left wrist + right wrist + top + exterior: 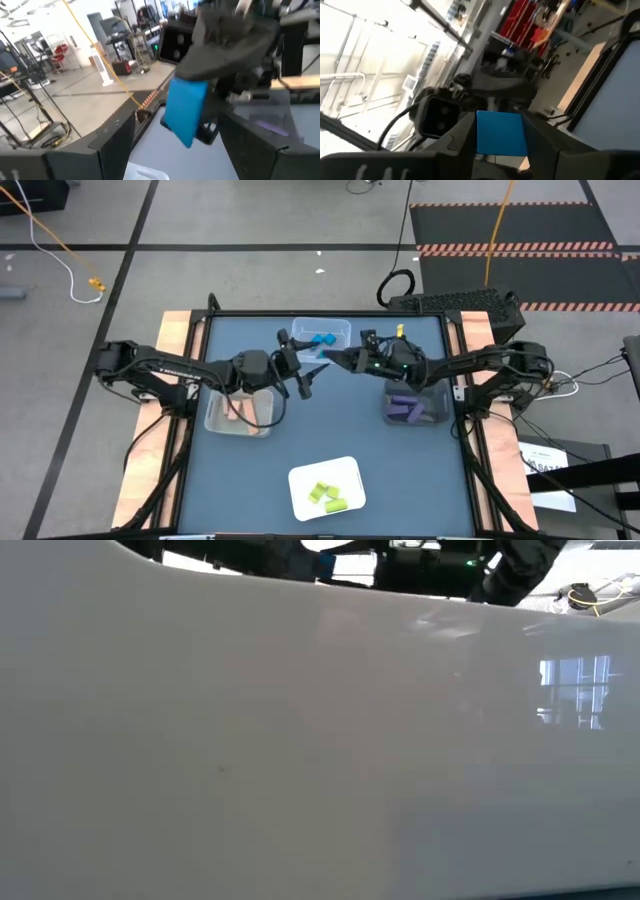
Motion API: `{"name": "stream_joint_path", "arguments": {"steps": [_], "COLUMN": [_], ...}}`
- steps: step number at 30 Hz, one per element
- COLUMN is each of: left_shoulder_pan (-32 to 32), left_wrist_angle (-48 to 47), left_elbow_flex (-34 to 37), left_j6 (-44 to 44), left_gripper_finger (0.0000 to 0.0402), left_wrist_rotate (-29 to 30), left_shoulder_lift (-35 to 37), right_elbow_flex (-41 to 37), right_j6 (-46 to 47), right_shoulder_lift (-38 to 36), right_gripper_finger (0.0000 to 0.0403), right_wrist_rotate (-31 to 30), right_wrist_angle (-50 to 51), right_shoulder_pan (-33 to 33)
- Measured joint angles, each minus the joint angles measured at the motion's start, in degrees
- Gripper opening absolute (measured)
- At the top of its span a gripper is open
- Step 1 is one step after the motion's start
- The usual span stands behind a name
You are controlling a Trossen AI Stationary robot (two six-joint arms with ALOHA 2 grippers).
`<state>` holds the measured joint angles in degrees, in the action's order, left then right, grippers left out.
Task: Sort & place blocks by color
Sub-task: Put the blue block into the transparent bin
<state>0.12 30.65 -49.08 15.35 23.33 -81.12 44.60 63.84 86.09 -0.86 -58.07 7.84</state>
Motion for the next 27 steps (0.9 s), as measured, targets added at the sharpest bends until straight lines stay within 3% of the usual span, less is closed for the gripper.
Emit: {"name": "stream_joint_path", "arguments": {"steps": [6,10,18,24,27], "left_shoulder_pan": [1.16,1.41,1.63,1.68,1.68], "left_wrist_angle": [0.64,0.95,0.48,0.40,0.63], "left_elbow_flex": [0.09,0.11,0.13,0.17,0.19], "left_j6": [-0.77,-0.64,1.09,0.42,-1.13], "left_gripper_finger": [0.0266,0.0234,0.0079,0.0076,0.0076], "left_wrist_rotate": [-0.48,-0.76,-3.24,-4.62,-4.84], "left_shoulder_lift": [-0.63,-0.74,-1.15,-1.11,-1.11], "right_elbow_flex": [2.73,3.19,3.28,3.27,3.27], "right_j6": [0.52,0.58,2.08,2.04,1.25], "right_shoulder_lift": [1.96,1.91,1.87,1.78,1.78], "right_gripper_finger": [0.0121,0.0121,0.0121,0.0129,0.0152], "right_wrist_rotate": [1.49,2.48,2.50,2.89,6.76], "right_wrist_angle": [2.16,3.76,5.38,6.43,6.45], "right_shoulder_pan": [-0.02,-0.01,0.02,0.16,1.41]}}
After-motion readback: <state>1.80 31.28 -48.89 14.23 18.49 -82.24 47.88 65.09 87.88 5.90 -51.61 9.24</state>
